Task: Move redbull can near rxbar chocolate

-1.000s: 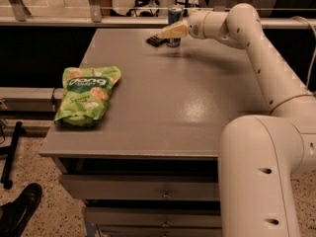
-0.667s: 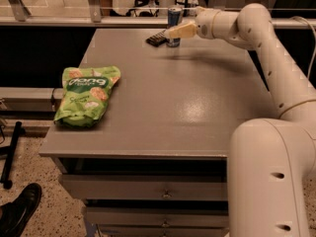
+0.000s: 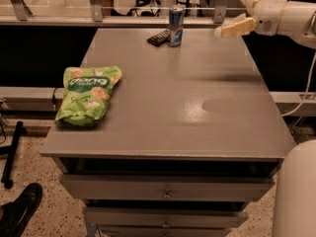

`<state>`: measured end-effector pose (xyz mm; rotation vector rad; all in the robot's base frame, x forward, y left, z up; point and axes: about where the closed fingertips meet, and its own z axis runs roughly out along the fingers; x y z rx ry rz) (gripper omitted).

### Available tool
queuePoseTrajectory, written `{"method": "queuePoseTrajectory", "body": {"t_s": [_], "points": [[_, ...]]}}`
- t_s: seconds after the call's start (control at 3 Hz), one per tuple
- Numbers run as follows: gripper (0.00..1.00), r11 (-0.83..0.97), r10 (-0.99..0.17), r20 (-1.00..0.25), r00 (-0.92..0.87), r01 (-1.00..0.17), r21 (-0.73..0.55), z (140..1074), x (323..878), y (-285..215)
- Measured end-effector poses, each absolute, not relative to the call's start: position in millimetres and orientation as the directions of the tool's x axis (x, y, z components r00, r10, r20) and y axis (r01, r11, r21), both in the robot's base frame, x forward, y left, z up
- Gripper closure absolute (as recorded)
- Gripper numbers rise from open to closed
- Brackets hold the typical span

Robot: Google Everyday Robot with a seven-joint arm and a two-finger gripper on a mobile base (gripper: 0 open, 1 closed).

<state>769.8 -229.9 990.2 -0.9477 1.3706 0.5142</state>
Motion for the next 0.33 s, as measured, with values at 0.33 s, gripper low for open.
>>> {"method": "queuePoseTrajectory", "body": {"t_s": [0.33], "points": [[0.00,0.543,-0.212,-0.962,0.172,-0.798,-0.262,988.5,767.8,-228.9]]}}
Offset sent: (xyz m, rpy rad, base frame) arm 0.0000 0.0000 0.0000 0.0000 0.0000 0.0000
